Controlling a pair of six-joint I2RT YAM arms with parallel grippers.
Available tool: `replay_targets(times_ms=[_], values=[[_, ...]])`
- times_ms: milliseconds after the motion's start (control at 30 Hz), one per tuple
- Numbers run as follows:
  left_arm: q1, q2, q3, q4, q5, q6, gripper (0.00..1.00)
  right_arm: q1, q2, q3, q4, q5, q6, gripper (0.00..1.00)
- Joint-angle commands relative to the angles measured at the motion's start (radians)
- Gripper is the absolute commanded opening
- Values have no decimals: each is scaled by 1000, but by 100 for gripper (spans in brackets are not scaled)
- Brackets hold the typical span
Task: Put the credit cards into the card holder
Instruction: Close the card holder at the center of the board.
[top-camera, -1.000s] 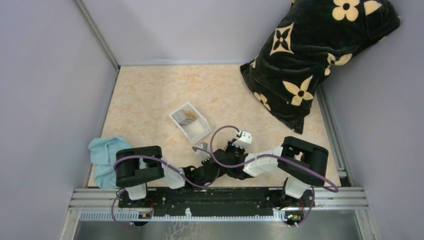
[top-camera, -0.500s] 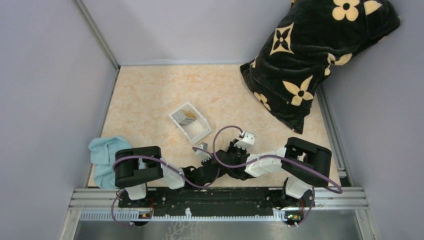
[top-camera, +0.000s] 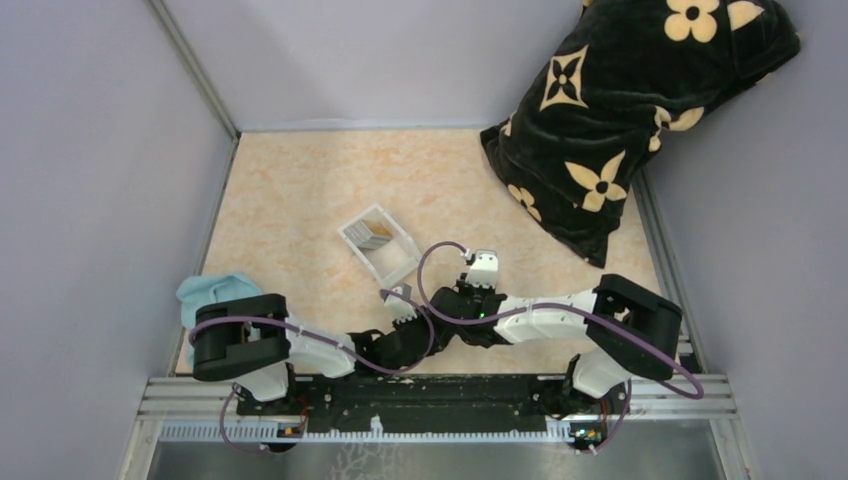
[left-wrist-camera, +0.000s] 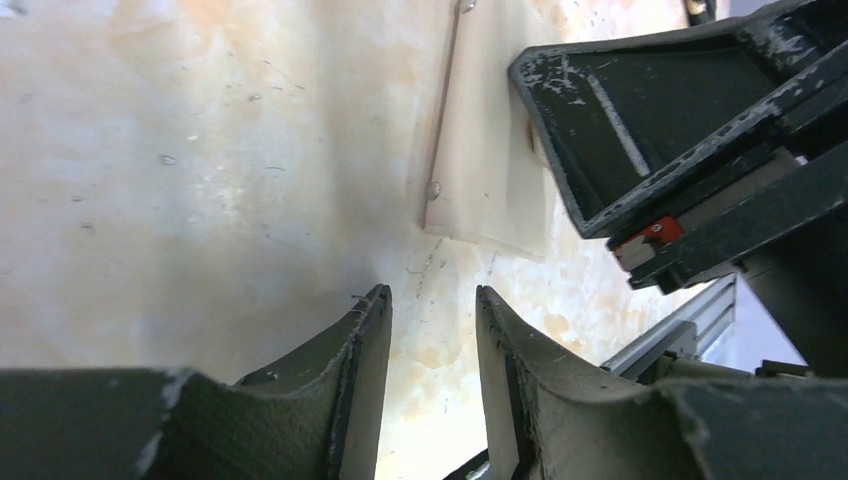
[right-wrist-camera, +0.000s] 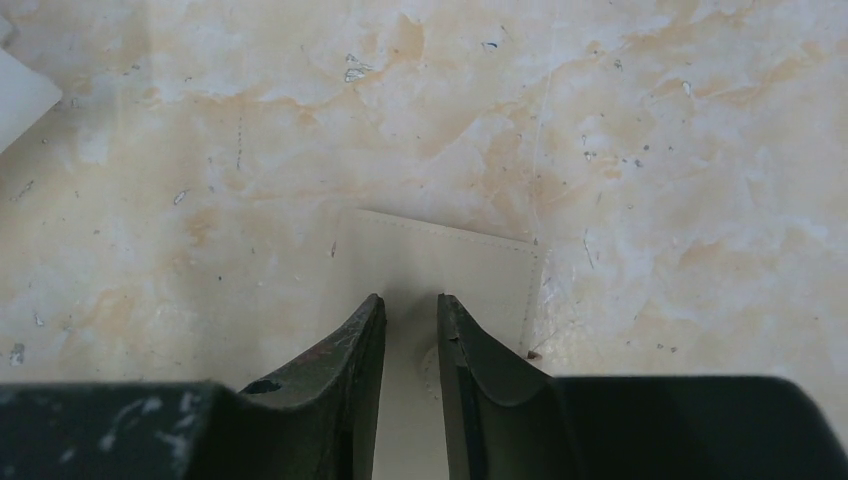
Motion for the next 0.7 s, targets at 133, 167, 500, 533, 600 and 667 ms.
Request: replay_targets(times_ms=[133, 167, 500, 533, 600, 667], values=[[7, -87, -30, -221, -96, 77, 50, -18, -67, 100, -13, -15, -169, 27], [8, -88, -29, -217, -107, 87, 52, -18, -73, 109, -20, -11, -176, 27], [133, -63, -96, 117, 67, 363, 56, -18, -112, 195, -258, 38, -104, 28], [151, -58, -99, 140, 99, 382, 56, -19, -121, 186, -274, 40, -82, 28], [179, -43, -95, 175, 154, 415, 56, -17, -151, 152, -278, 41, -41, 27], [199, -23, -83, 193, 197, 437, 56, -17, -187, 115, -281, 35, -11, 26]])
